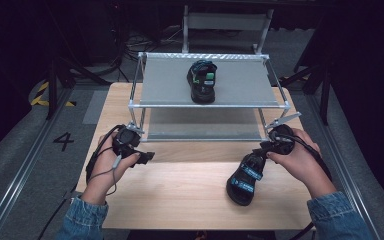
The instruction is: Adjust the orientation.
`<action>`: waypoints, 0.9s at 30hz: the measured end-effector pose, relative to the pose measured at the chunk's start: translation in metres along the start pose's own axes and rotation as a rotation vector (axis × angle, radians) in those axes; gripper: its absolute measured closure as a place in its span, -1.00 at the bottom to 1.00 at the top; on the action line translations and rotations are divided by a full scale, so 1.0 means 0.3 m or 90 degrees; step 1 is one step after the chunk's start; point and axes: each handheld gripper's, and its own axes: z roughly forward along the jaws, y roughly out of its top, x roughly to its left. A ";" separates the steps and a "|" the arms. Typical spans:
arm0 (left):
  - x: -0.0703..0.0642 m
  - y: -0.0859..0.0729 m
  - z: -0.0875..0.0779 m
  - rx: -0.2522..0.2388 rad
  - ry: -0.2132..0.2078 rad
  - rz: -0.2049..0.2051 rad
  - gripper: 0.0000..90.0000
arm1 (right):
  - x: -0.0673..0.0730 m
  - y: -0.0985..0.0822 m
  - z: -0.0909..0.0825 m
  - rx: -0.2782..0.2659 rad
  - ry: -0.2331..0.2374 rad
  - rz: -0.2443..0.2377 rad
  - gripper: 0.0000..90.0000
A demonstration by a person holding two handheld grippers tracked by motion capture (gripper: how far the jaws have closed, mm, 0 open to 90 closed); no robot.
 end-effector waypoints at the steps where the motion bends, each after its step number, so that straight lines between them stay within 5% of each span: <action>1: 0.004 -0.004 -0.001 -0.002 0.003 -0.002 -0.34 | -0.002 0.003 0.008 0.009 -0.003 -0.001 0.30; 6: 0.022 -0.019 -0.003 0.000 0.004 -0.015 -0.34 | -0.014 0.000 0.033 0.047 -0.016 -0.028 0.41; 12: 0.023 -0.013 0.002 -0.001 -0.013 -0.002 -0.33 | -0.005 0.007 0.024 0.075 -0.045 -0.051 0.87; 19: 0.020 0.012 0.014 0.005 -0.024 0.013 -0.32 | 0.014 -0.024 -0.027 0.078 -0.051 -0.027 0.90; 27: 0.001 0.055 0.042 0.007 -0.036 0.039 -0.33 | 0.043 -0.131 -0.119 0.089 -0.055 0.033 0.90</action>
